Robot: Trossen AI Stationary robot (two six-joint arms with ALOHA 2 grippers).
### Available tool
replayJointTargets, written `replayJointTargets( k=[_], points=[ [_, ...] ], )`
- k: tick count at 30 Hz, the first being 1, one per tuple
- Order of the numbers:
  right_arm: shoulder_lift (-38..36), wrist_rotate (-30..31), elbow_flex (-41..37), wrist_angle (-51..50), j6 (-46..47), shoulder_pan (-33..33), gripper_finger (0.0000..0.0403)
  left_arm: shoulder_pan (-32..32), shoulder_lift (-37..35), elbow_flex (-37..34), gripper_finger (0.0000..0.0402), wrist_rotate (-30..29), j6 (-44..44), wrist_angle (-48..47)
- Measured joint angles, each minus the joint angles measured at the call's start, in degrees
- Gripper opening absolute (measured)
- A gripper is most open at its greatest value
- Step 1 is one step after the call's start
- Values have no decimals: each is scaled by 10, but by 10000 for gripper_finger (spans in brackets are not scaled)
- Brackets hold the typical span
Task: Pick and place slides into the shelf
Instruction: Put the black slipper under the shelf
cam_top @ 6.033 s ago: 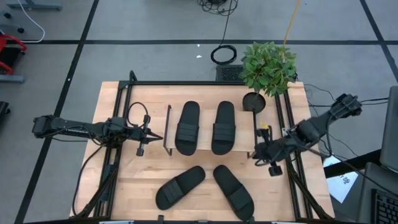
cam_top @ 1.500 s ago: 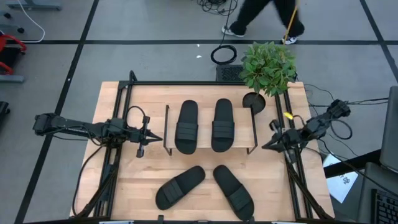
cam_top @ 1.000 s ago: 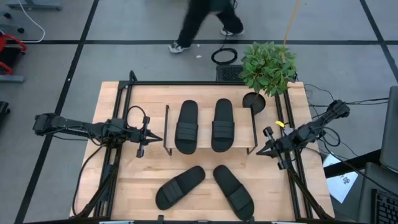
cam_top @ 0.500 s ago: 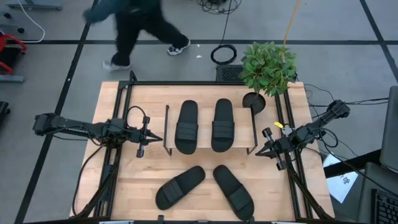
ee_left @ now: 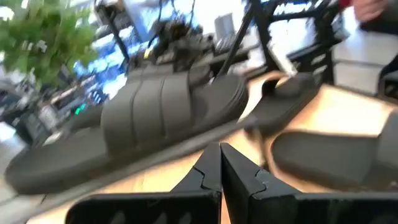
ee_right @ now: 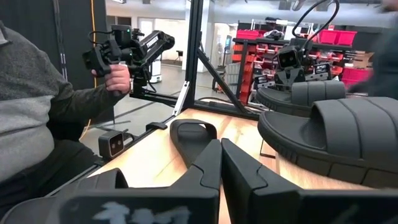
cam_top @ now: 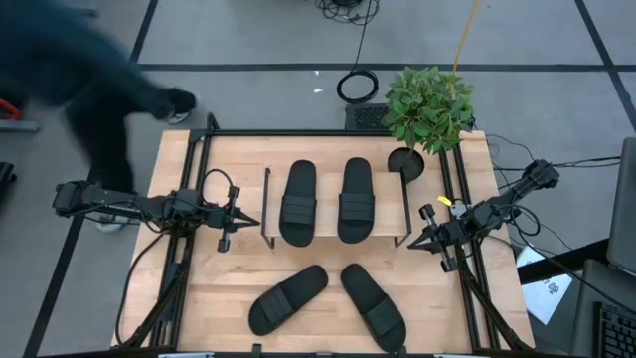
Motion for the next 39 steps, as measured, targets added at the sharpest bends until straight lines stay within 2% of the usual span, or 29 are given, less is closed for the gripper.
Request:
replayJointTargets(
  k=[5,8,13,16,19,26,31,35,39],
  points=[
    [0,0,0,5,0,0,0,-23,0,7,5,107,-22,69],
    [0,0,0,4,0,0,0,-64,1,38,5,105,-31,31],
    [0,0,0,4,10,0,0,-170,18,127,5,-23,-50,-140],
    [0,0,0,4,15,0,0,-227,40,179,5,-96,-118,-250],
    [0,0,-1,4,15,0,0,-272,71,203,5,-135,-193,-294],
    [0,0,-1,4,15,0,0,-362,186,205,5,-175,-291,-255],
    [0,0,-1,4,15,0,0,-424,308,205,5,-241,-297,-144],
    [0,0,-1,7,14,0,0,-446,375,205,5,-273,-300,-57],
    [0,0,-1,12,13,0,0,-454,413,205,6,-335,-307,-40]
  ],
)
